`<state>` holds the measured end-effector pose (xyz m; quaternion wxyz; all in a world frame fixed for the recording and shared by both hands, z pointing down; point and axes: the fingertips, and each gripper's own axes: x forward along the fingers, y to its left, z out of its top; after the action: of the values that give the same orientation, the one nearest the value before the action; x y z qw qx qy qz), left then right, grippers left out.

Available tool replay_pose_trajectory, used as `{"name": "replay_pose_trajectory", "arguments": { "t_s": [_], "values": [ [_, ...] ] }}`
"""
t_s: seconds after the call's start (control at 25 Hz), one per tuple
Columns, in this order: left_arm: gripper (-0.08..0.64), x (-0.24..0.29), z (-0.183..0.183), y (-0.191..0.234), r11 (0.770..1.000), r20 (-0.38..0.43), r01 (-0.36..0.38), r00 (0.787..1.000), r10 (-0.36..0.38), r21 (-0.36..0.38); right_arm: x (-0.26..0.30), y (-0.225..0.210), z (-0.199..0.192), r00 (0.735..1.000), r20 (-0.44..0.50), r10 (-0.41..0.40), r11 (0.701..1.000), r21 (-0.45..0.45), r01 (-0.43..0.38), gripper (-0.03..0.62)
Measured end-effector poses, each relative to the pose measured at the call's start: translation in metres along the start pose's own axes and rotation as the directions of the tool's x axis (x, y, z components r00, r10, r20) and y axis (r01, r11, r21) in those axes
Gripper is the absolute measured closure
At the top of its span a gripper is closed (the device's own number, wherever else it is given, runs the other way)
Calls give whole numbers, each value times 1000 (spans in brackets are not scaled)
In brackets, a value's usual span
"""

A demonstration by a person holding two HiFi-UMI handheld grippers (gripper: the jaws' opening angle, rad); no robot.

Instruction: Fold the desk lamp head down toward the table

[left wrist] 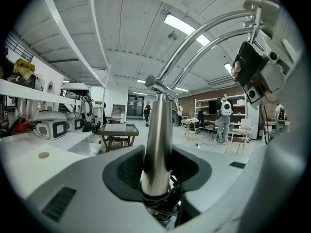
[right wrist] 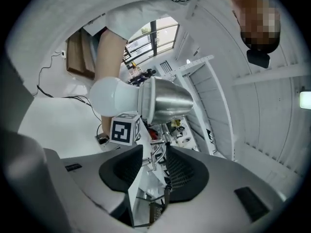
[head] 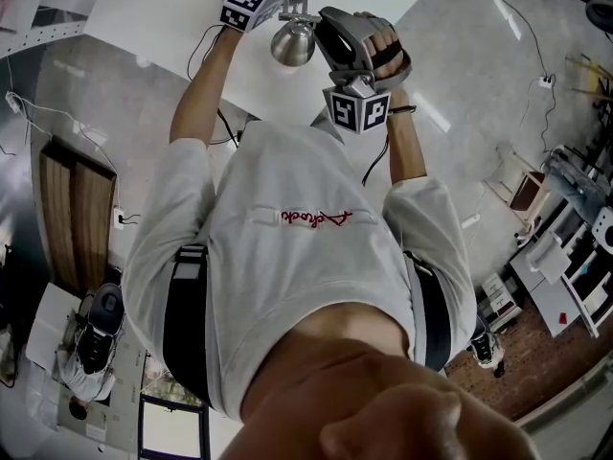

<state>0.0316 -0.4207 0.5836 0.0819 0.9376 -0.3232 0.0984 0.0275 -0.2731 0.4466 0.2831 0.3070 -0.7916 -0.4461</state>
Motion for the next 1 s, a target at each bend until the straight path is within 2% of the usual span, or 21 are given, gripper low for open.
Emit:
{"name": "replay_pose_trajectory", "arguments": {
  "t_s": [0.2, 0.48, 0.56, 1.0],
  "values": [
    [382, 0, -3, -1, 1000, -5, 1, 1000, -1, 0, 9, -5, 3, 1000, 13, 0, 999, -50, 1, 440],
    [382, 1, -5, 1, 1000, -11, 2, 1000, -2, -3, 30, -8, 19, 996, 84, 12, 990, -138, 0, 437],
    [382, 1, -4, 1, 1000, -5, 0, 1000, 0, -6, 32, -8, 21, 996, 93, -9, 984, -175, 25, 480],
    [382, 2, 0, -2, 1000, 6, 13, 1000, -13, -16, 29, -11, 23, 985, 152, -87, 979, -170, 113, 503]
  ]
}}
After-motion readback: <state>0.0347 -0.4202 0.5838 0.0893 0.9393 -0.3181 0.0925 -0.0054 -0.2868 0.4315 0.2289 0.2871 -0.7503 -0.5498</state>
